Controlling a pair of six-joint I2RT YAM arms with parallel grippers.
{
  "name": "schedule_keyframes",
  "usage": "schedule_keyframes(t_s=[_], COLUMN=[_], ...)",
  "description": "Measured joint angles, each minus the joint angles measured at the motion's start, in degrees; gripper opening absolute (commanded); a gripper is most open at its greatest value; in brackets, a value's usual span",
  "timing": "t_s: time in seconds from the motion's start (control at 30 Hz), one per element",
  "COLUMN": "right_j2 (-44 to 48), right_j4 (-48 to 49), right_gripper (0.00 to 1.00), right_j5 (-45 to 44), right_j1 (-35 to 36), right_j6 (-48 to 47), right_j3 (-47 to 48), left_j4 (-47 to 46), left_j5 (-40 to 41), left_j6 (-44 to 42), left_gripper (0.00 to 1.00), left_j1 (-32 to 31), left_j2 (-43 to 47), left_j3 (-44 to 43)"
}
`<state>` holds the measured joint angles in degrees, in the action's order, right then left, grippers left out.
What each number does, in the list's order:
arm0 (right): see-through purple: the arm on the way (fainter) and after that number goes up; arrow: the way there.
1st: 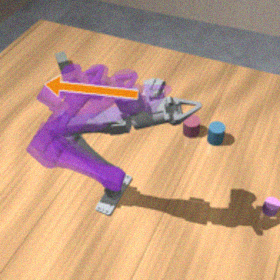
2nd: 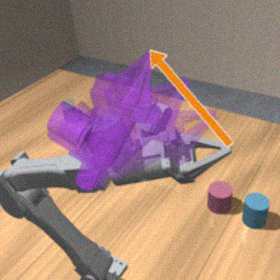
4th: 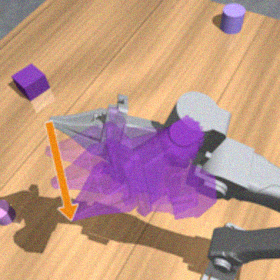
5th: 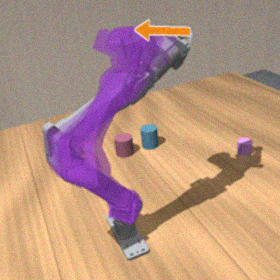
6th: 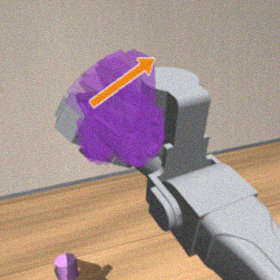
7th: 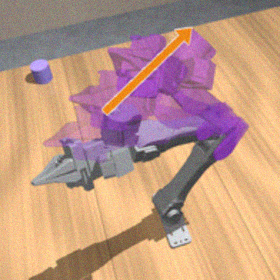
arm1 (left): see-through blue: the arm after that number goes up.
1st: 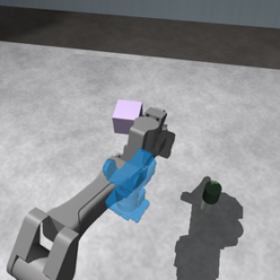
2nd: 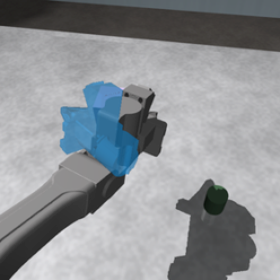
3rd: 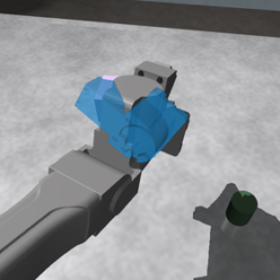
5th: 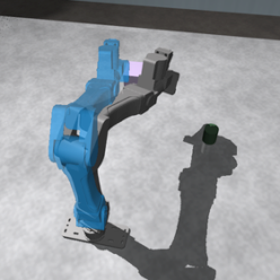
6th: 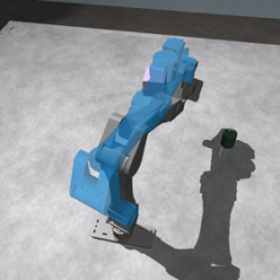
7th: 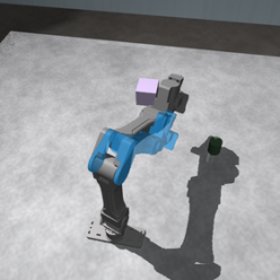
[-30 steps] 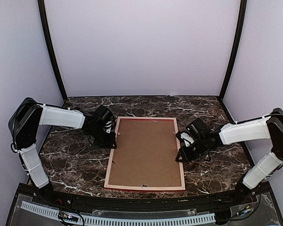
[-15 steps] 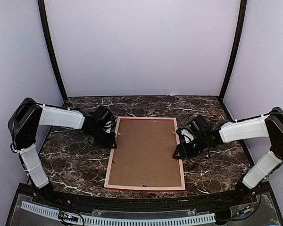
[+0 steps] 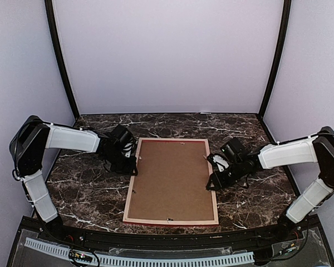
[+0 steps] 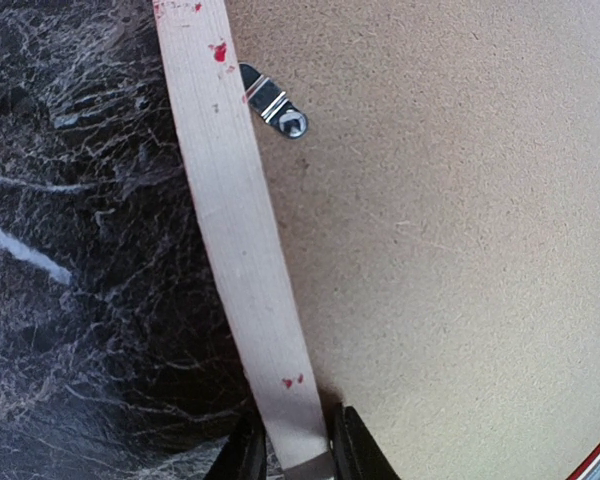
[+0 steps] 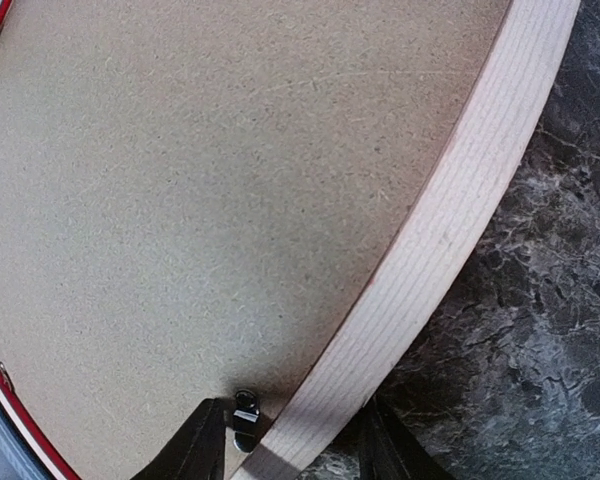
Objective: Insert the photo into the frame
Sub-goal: Press the fastener onto the backboard.
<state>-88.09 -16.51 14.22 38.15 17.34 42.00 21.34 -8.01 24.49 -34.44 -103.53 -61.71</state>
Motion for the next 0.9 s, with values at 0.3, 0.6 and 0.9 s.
schedule_keyframes(t_s=[0.3, 0.6, 0.9], right_j2=[-0.2, -0.2, 0.1], right_j4=[0.0, -0.3, -0.1], right_gripper=[0.33, 0.25, 0.39], right_j5=[-1.3, -1.6, -2.5], right_j1=[0.2, 0.4, 0.3], right_j6=[-0.3, 0.1, 0.0], right_j3=[0.0, 0.1, 0.1], left_j4=[0.0, 0.0, -0.2], left_j5=[0.0, 0.1, 0.2], left_j6=[0.0, 0.0, 0.0], left_gripper=[0.24, 0.24, 0.24], left_j1=[0.0, 0.0, 0.0], left_j2=[0.0, 0.0, 0.0], left_j3=[0.0, 0.0, 0.2])
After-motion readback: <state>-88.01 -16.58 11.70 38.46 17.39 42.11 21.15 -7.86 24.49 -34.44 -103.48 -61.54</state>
